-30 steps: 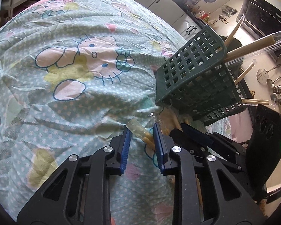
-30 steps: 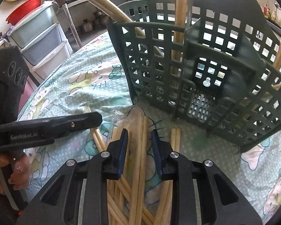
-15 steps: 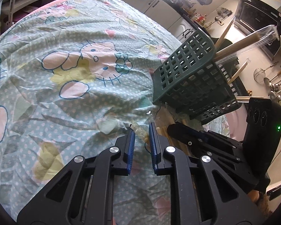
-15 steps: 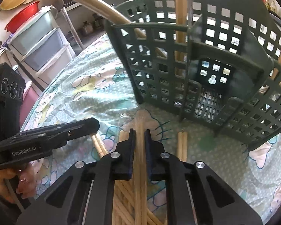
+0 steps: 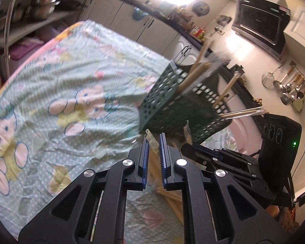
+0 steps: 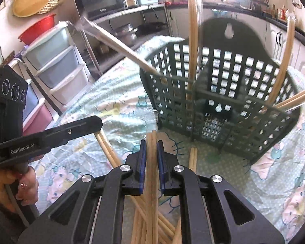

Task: Organize utensils
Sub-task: 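Lift the held chopsticks with both tools and carry them above the green caddy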

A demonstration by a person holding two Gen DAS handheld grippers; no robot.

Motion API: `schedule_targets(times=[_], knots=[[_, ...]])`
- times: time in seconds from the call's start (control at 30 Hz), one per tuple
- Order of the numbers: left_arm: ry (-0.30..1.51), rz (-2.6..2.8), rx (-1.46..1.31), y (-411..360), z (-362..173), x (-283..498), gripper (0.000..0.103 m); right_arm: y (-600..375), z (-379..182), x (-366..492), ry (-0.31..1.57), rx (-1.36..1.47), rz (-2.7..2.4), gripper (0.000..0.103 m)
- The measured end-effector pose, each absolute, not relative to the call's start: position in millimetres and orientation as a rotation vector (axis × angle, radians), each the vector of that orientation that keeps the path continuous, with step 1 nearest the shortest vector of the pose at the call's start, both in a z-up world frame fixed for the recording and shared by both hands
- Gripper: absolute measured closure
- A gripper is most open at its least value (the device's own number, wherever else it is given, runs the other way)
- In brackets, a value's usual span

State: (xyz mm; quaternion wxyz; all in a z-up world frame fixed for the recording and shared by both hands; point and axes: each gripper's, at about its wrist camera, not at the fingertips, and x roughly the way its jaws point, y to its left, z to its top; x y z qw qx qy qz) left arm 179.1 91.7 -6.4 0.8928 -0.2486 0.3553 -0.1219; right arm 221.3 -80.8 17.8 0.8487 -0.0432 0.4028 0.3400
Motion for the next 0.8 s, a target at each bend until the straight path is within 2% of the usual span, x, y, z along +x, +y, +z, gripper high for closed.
schedule_targets(times=[0.8], knots=[[0.574, -0.388, -0.330, 32, 86, 152, 0.100, -148, 98, 175, 0.624, 0.002, 0.712, 0.092]])
